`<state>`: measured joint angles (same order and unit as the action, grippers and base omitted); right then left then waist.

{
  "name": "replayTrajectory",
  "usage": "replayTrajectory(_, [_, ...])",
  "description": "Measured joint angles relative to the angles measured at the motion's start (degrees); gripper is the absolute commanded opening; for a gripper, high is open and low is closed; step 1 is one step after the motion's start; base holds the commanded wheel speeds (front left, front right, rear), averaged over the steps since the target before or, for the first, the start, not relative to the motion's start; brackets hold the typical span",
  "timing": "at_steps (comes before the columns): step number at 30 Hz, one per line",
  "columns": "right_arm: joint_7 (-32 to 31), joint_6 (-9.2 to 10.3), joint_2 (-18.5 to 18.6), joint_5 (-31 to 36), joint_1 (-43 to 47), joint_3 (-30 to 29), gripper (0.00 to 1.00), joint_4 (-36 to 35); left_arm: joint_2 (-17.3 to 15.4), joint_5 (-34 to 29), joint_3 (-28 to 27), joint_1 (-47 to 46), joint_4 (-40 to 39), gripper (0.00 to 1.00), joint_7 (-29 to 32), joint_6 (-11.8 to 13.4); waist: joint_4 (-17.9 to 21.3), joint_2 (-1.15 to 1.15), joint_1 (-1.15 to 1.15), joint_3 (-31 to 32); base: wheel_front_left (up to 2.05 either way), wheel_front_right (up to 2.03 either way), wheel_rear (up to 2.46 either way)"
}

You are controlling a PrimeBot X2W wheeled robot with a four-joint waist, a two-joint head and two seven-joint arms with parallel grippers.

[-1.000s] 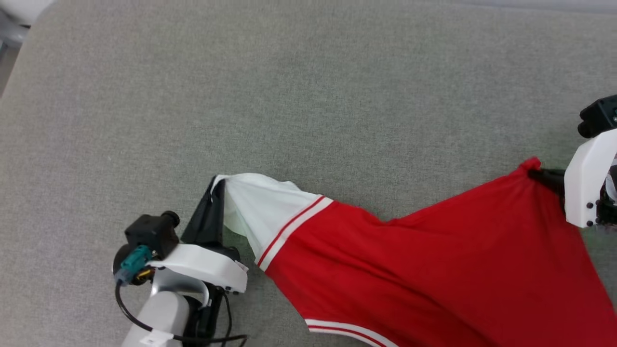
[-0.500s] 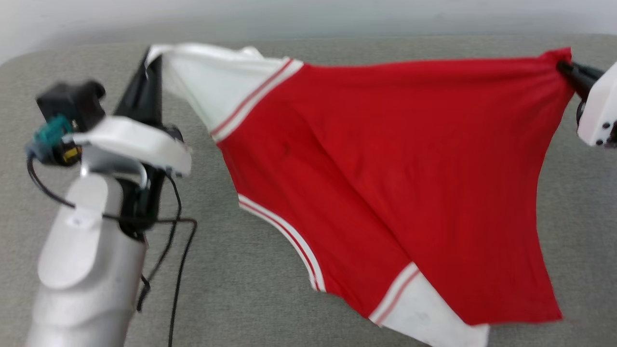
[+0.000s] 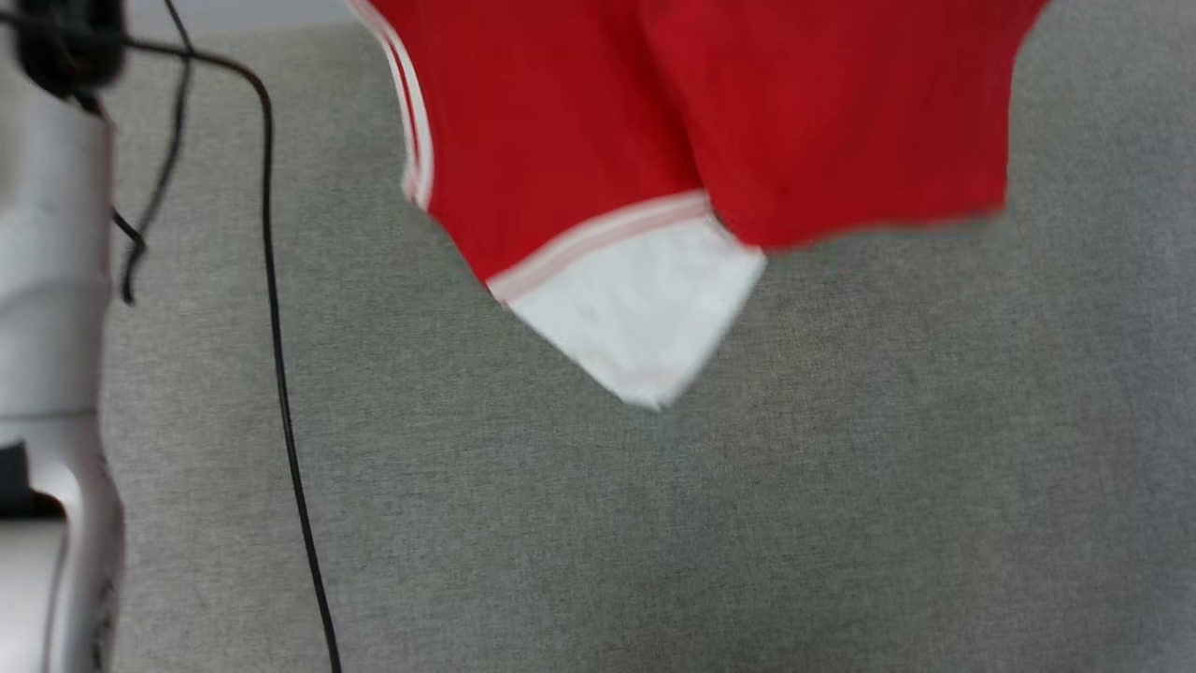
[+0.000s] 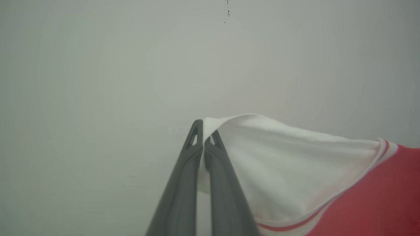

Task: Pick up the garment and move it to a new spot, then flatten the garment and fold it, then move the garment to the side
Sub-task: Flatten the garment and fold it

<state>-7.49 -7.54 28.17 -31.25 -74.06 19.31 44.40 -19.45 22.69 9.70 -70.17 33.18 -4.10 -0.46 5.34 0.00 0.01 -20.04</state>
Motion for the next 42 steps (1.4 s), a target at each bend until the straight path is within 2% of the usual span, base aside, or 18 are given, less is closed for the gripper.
replayTrajectory(9, [3.49,-0.02,-2.83,4.63,-12.92,-2.64,0.00,3.16,-4.32,-2.59,-0.02,-14.57,5.17,0.00,0.26,0.37,0.98,0.00,0.00,-3.10,0.00,0.00,0.00])
replayTrajectory(18, [4.55,-0.01,-5.14,4.72,-19.01,-1.57,0.00,7.68,-4.16,-2.83,0.75,-19.17,5.46,0.00,3.04,1.92,-0.23,0.00,0.00,-8.48,0.00,0.00,0.00])
replayTrajectory(24, [5.52,0.00,-6.71,2.50,-19.08,1.26,0.00,11.22,-2.43,-0.77,0.23,-15.03,4.92,0.00,3.04,2.67,-1.37,0.00,0.00,-12.78,0.00,0.00,0.00])
replayTrajectory(29, [6.71,0.01,-6.99,-0.36,-16.72,3.96,0.00,13.08,-0.96,1.45,-0.20,-9.69,4.65,0.00,2.91,2.04,-2.50,0.00,0.00,-14.74,0.00,0.00,0.00])
replayTrajectory(35, [8.13,0.01,-6.10,-4.58,-9.55,8.80,0.00,11.77,0.19,4.37,-0.98,-1.10,4.59,0.00,2.23,1.12,-2.98,0.00,0.00,-13.95,0.00,0.00,0.00])
replayTrajectory(42, [11.55,0.01,-3.93,-10.29,4.61,13.56,0.00,7.62,1.03,7.47,-1.72,14.86,3.28,0.00,-0.92,-0.57,-2.92,0.00,-0.01,-9.75,0.00,0.00,0.00])
